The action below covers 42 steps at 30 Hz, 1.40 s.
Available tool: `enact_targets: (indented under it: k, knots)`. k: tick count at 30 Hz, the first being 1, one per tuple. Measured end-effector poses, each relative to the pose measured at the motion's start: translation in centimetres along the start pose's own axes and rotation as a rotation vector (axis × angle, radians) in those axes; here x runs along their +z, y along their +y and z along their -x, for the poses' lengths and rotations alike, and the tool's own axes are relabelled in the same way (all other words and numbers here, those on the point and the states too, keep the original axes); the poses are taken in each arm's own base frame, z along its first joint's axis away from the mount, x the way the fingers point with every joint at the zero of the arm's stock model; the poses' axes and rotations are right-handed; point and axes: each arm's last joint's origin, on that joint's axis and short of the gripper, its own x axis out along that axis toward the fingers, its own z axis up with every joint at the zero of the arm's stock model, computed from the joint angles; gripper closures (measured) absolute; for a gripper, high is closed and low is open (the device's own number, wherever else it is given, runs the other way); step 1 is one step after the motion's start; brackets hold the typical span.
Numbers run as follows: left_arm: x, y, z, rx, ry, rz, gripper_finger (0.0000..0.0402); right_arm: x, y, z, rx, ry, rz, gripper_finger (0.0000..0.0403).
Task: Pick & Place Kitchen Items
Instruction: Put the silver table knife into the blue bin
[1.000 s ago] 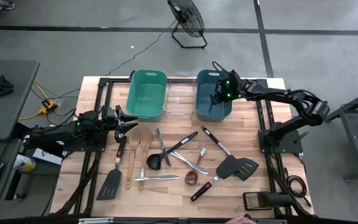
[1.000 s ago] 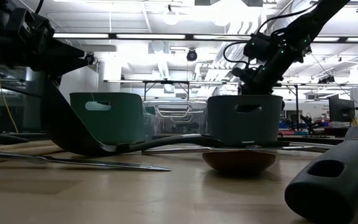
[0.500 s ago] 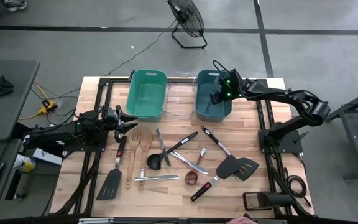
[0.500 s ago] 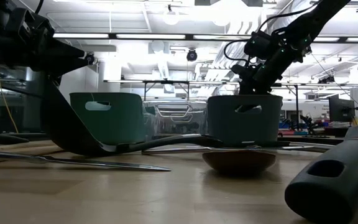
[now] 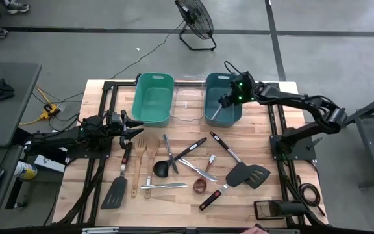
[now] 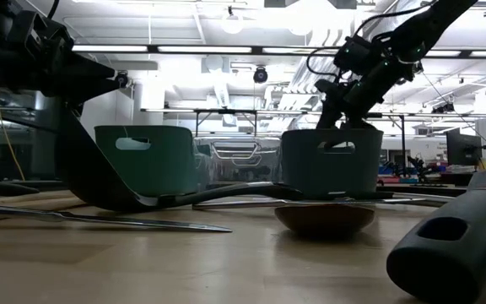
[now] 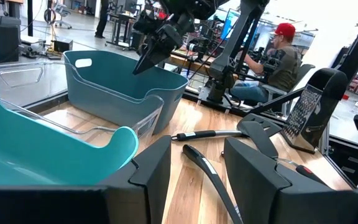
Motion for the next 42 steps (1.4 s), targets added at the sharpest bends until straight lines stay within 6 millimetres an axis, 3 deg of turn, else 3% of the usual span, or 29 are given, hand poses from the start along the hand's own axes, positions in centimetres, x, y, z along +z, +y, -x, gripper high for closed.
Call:
enact_targets:
  k: [11,21,33,42]
  knots:
    - [0.0,0.0,0.0,0.0,0.0,0.0,0.0252,0.5,1.4,2.7,0.014,-0.115,0.103,0.0217]
    - [0.0,0.0,0.0,0.0,0.0,0.0,0.0252,-0.5,3.6,4.7,0.217,-0.075,0.327,0.0226]
    - [0.0,0.0,0.0,0.0,0.0,0.0,0.0252,-4.0,6.6,7.5,0.292,0.001,0.588,0.0227]
    - [0.0,0.0,0.0,0.0,0.0,0.0,0.0252,-7.8,8.0,9.9,0.307,0.135,0.742,0.0227]
